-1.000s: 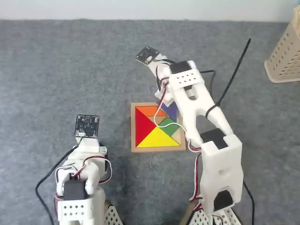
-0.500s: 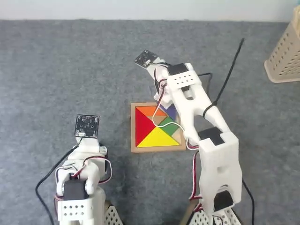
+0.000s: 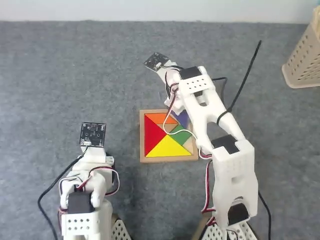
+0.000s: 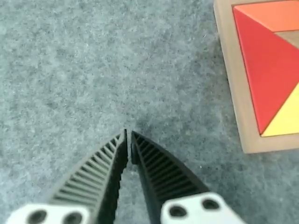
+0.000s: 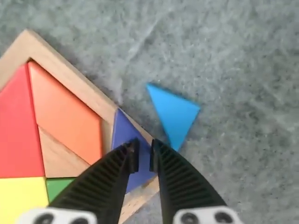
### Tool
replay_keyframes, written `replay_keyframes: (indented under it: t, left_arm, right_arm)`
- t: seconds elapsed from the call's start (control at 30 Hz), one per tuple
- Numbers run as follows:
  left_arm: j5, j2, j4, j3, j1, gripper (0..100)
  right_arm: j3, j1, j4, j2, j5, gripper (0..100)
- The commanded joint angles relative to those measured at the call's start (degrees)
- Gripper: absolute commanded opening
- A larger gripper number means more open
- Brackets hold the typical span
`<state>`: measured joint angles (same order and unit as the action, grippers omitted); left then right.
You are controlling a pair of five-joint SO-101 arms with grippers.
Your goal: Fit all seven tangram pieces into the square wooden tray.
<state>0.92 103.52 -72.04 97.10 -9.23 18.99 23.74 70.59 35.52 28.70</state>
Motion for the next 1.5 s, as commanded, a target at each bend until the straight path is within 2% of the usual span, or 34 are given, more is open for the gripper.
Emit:
replay_keyframes:
  t: [0.0, 0.27, 0.4, 0.6, 0.83, 1.13, 1.33, 1.47]
  left_arm:
    - [0.1, 1.1, -0.4, -0.6, 0.3, 2]
    - [0.1, 1.1, -0.4, -0.6, 0.3, 2]
    - [0.1, 1.1, -0.4, -0.6, 0.3, 2]
    - [0.1, 1.1, -0.4, -0.6, 0.3, 2]
    - [0.1, 1.1, -0.4, -0.6, 0.3, 2]
    - [0.1, 1.1, -0.4, -0.6, 0.3, 2]
    - [0.1, 1.1, -0.4, -0.6, 0.3, 2]
    - [0.1, 1.1, -0.4, -0.6, 0.3, 2]
  right_arm:
    - [-2.6, -1.0, 0.7, -2.6, 1.6, 3.5]
    - [-10.5, -1.0, -3.3, -8.1, 2.8, 3.5]
    - [-17.5, -0.9, -9.5, -13.6, 2.5, 3.5]
    - [-18.6, -1.0, -13.8, -18.7, -3.5, 4.3]
    - [-4.1, -1.2, -6.3, -10.2, -3.5, 20.3]
    - [17.2, -0.9, 3.6, 5.9, -4.0, 20.9]
    - [22.1, -0.5, 3.9, 10.1, -3.2, 21.0]
    - [22.2, -0.1, 4.7, 11.5, 2.5, 20.9]
